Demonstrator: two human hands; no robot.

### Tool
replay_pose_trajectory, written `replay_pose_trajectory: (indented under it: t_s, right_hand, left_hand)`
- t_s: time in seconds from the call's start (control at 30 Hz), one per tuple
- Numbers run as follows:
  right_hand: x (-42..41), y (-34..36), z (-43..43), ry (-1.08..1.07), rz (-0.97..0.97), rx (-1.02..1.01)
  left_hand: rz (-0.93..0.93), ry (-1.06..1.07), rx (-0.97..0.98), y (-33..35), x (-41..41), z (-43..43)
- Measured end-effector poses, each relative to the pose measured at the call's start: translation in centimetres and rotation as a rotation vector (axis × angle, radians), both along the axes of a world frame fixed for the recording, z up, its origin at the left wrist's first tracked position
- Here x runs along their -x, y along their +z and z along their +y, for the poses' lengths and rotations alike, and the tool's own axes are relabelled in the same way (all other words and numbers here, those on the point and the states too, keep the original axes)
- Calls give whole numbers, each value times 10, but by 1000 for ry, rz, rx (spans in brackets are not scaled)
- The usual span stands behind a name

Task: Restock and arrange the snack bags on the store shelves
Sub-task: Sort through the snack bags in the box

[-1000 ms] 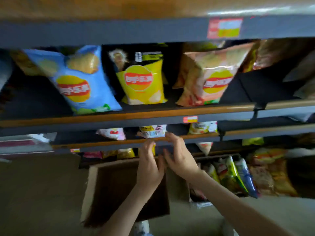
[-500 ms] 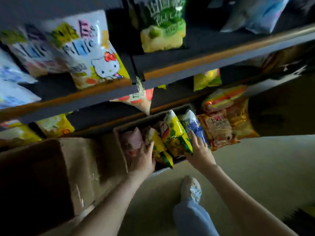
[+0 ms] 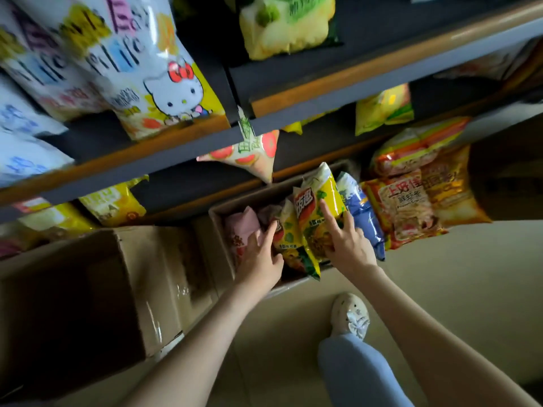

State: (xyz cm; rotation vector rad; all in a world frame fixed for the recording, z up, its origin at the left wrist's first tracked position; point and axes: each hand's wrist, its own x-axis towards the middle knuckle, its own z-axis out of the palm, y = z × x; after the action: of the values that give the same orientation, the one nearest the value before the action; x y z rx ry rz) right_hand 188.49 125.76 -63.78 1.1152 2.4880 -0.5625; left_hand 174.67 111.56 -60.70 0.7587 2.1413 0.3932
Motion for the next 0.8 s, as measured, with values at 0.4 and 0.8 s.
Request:
replay_pose_trajectory:
  t_s: [0.4,0.8]
  right_hand:
    - [-36,334,-12,-261,700,168]
    - [26,537,-44,-239,1149,476]
  left_hand:
    - [-564,61,-362,291,4,50]
    - [-170,-122,-820,500,63,-9]
